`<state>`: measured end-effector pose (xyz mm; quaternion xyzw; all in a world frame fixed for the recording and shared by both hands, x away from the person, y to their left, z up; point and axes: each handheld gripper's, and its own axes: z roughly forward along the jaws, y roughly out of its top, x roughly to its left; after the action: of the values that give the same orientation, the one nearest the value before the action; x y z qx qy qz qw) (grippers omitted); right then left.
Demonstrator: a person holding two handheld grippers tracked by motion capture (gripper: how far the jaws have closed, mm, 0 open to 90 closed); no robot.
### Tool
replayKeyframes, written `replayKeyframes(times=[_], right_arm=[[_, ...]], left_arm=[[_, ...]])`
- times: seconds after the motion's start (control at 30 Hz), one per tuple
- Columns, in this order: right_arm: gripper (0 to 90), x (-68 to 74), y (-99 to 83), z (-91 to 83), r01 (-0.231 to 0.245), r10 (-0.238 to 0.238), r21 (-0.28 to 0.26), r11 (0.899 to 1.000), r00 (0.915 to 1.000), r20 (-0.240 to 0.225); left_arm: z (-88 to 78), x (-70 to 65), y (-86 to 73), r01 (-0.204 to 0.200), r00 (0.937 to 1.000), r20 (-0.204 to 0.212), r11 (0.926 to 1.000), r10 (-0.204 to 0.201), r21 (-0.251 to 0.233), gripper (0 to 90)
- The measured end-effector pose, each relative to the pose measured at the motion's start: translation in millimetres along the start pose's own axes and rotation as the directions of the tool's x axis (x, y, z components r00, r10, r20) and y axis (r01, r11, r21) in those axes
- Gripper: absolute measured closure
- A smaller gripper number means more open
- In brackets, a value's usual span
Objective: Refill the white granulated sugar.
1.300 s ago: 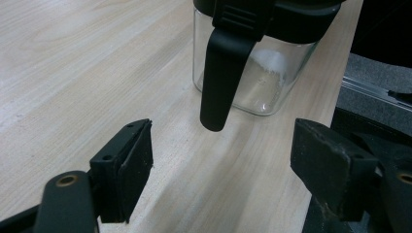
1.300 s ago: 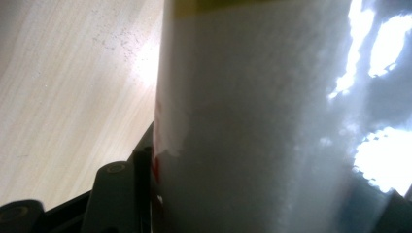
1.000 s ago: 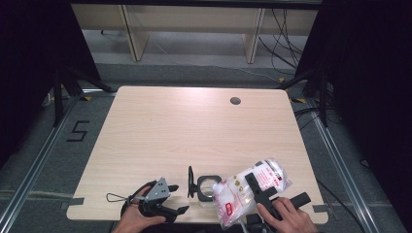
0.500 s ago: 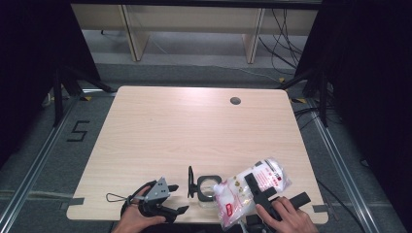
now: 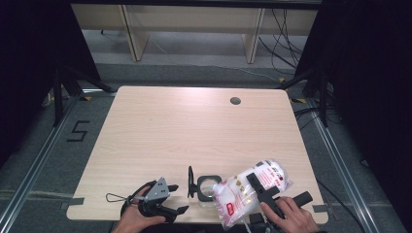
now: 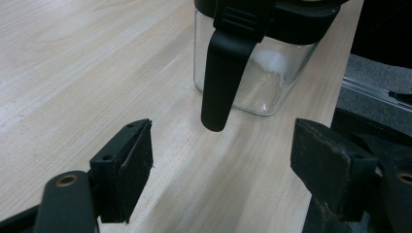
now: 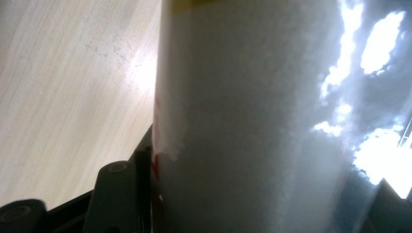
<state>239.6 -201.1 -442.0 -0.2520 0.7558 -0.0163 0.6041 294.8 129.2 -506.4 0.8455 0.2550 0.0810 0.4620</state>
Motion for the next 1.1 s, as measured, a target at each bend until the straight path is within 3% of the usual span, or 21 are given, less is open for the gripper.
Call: replayKeyframes(times=[0.07, 0.1, 0.17, 0.23, 0.3, 0.33, 0.43, 0.53, 0.6, 0.67, 0.87, 0.9, 0.93, 1.0, 1.1], right_arm=[[43.9, 2.4, -2.1, 0.5, -0.014, 0.014, 0.008, 1.000, 0.9998, -0.015], [43.9, 3.3, -2.7, 1.1, 0.008, -0.008, 0.015, 1.000, 0.9999, -0.010], [44.0, 3.7, -4.3, 1.3, 0.003, -0.003, 0.017, 1.000, 1.0000, -0.009], [44.0, 5.3, -4.4, -1.1, -0.015, 0.016, 0.040, 0.999, 0.9998, -0.013], [44.0, 2.2, -3.4, -0.7, 0.018, -0.018, 0.024, 1.000, 0.9998, 0.001], [44.0, 3.1, -3.0, -2.1, 0.004, -0.004, 0.035, 0.999, 1.0000, -0.003], [44.0, 0.7, -1.7, -1.7, 0.030, -0.030, 0.022, 0.999, 0.9995, 0.002], [44.1, 2.4, -0.8, -3.2, 0.032, -0.031, 0.041, 0.999, 0.9995, -0.005], [44.1, -0.6, 0.3, -4.1, 0.068, -0.067, 0.048, 0.997, 0.9975, -0.024], [44.1, 0.4, 1.5, -5.4, 0.052, -0.050, 0.062, 0.997, 0.9985, -0.022], [44.2, -2.5, 4.1, -6.9, 0.076, -0.075, 0.052, 0.996, 0.9971, -0.013], [44.1, -1.4, 4.0, -7.8, 0.060, -0.059, 0.063, 0.996, 0.9982, -0.012], [44.2, -3.1, 3.6, -7.0, 0.095, -0.094, 0.054, 0.994, 0.9955, -0.009], [44.1, -4.8, 3.7, -7.3, 0.122, -0.122, 0.062, 0.991, 0.9925, -0.008], [44.2, -3.2, 4.6, -7.0, 0.115, -0.115, 0.060, 0.991, 0.9933, -0.009]], left_arm=[[0.5, 0.0, -0.3, 0.001, 1.0000, 0.002, 1.0000, -0.001, -0.006, 22.9], [0.2, 0.0, 0.0, 0.001, 1.0000, 0.001, 1.0000, -0.001, 0.000, 22.9], [0.6, -0.6, 0.0, 0.008, 1.0000, 0.005, 1.0000, -0.008, -0.005, 22.9], [0.7, -0.7, -0.1, 0.007, 1.0000, 0.006, 1.0000, -0.007, -0.005, 22.9], [0.7, -0.6, 0.0, 0.008, 1.0000, 0.004, 1.0000, -0.008, -0.005, 22.9], [0.7, -0.7, 0.0, 0.008, 1.0000, 0.004, 1.0000, -0.008, -0.006, 22.9], [0.6, -0.6, -0.1, 0.008, 1.0000, 0.004, 1.0000, -0.008, -0.006, 22.9], [0.1, 0.0, 0.0, 0.000, 1.0000, 0.001, 1.0000, 0.000, 0.000, 22.9], [0.6, -0.6, -0.1, 0.008, 1.0000, 0.004, 1.0000, -0.008, -0.006, 22.9], [0.5, -0.6, -0.1, 0.007, 1.0000, 0.005, 1.0000, -0.007, -0.005, 22.9], [0.6, -0.8, -0.1, 0.007, 1.0000, 0.006, 1.0000, -0.007, -0.006, 22.9], [0.8, -0.6, -0.1, 0.007, 1.0000, 0.005, 1.0000, -0.007, -0.004, 22.9], [0.7, -0.6, -0.1, 0.006, 1.0000, 0.005, 1.0000, -0.006, -0.003, 22.9], [0.7, -0.7, -0.1, 0.005, 1.0000, 0.006, 1.0000, -0.005, -0.003, 22.9], [0.6, -0.7, -0.1, 0.006, 1.0000, 0.001, 1.0000, -0.006, 0.000, 22.9]])
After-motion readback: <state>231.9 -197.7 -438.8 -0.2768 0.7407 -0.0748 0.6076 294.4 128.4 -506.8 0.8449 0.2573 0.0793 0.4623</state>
